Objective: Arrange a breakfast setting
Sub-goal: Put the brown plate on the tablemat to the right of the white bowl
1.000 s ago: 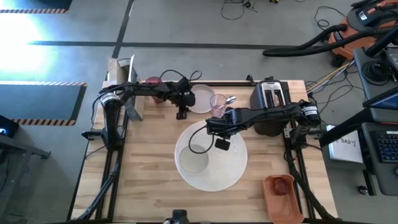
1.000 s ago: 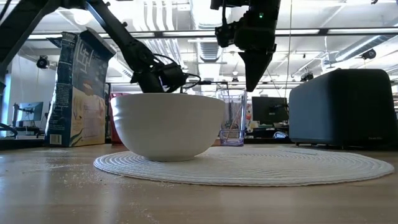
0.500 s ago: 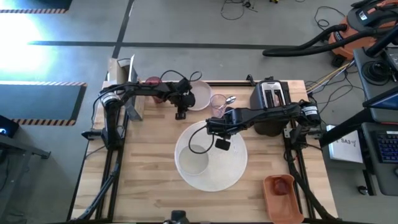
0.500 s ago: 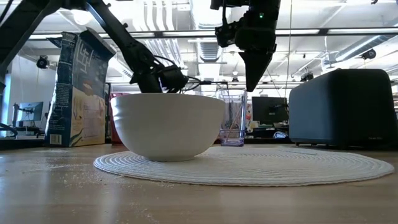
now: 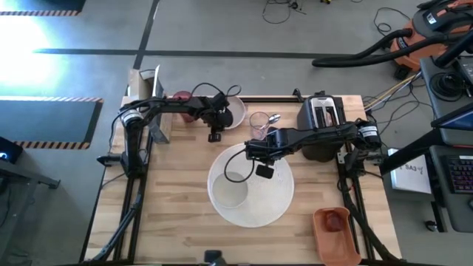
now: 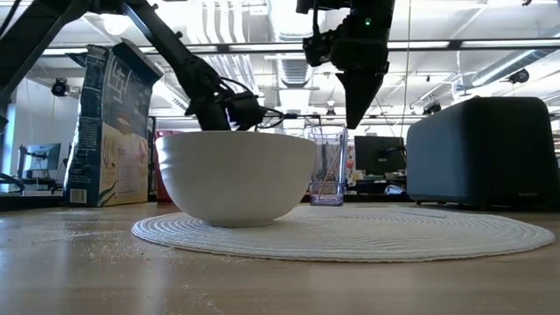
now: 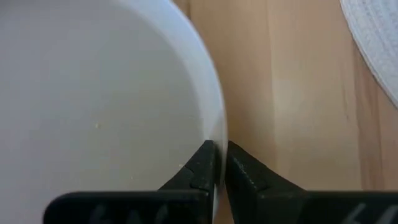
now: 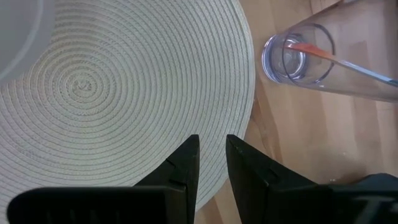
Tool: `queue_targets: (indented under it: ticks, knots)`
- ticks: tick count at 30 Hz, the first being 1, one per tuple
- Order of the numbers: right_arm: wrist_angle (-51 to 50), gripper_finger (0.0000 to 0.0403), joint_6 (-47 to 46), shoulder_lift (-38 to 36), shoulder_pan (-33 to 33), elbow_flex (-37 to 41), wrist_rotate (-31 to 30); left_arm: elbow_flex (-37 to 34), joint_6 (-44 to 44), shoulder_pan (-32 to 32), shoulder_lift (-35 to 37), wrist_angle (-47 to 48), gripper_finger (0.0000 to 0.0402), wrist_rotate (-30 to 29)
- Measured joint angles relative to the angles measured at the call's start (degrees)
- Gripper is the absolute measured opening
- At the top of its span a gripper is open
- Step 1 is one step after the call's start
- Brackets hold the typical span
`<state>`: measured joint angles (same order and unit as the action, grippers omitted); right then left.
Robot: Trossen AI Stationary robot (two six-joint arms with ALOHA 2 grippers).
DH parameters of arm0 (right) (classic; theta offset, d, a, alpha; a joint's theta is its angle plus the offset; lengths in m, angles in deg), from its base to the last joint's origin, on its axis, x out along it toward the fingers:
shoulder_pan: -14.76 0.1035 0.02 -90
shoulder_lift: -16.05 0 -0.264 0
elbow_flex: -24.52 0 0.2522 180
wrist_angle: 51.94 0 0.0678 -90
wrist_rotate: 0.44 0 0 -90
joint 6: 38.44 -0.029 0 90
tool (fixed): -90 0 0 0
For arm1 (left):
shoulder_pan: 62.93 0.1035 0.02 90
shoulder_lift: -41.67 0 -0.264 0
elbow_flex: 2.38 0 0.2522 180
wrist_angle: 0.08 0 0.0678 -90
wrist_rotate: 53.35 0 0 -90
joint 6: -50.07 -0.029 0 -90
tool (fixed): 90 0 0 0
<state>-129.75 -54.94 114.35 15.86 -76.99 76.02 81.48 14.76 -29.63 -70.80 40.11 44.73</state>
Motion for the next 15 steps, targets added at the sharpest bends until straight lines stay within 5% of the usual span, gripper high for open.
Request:
queue_targets:
  ticks: [15]
  knots:
    - [-0.3, 0.007, 0.0, 0.0, 0.0, 0.0, 0.0, 9.5, -0.4, -0.2, -0.1, 8.9, 0.0, 1.4]
